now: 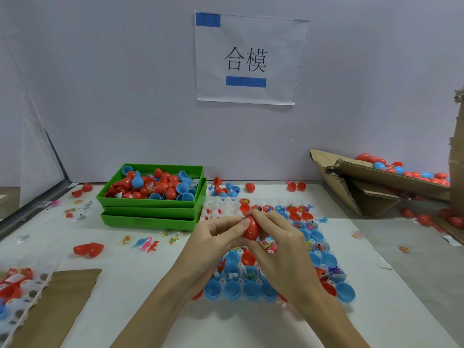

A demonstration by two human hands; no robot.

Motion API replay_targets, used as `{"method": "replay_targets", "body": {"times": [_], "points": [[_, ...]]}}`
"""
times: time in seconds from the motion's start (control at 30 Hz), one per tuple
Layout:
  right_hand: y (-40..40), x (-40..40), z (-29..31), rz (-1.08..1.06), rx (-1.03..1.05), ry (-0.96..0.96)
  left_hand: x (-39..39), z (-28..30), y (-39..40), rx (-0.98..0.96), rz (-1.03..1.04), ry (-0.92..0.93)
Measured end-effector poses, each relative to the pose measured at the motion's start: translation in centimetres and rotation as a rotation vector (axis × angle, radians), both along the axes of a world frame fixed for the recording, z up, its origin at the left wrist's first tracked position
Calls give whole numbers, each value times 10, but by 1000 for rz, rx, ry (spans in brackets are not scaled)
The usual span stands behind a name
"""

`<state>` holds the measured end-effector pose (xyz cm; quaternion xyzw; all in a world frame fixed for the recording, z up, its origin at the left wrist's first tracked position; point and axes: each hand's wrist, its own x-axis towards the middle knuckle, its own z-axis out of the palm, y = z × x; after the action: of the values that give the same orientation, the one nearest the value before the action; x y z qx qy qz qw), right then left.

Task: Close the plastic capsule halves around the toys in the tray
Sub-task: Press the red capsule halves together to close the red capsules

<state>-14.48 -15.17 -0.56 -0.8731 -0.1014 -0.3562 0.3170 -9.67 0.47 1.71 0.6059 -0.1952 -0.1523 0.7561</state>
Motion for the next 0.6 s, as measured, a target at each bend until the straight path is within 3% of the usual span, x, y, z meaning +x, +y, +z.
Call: {"method": "replay_targets", "body": {"times": [0.13, 0.2, 0.4, 0.6], "points": [[-1, 1, 2, -38, -70, -52, 0, -1, -3, 78, 36, -64], [-2, 1, 4, -34, -81, -44, 1, -1, -2, 0, 10, 10], [-2, 0, 7, 190, 201, 47, 1, 2, 3, -216, -165, 165], [0, -5, 10, 211, 249, 11, 0, 0, 2, -263, -199, 153]]}}
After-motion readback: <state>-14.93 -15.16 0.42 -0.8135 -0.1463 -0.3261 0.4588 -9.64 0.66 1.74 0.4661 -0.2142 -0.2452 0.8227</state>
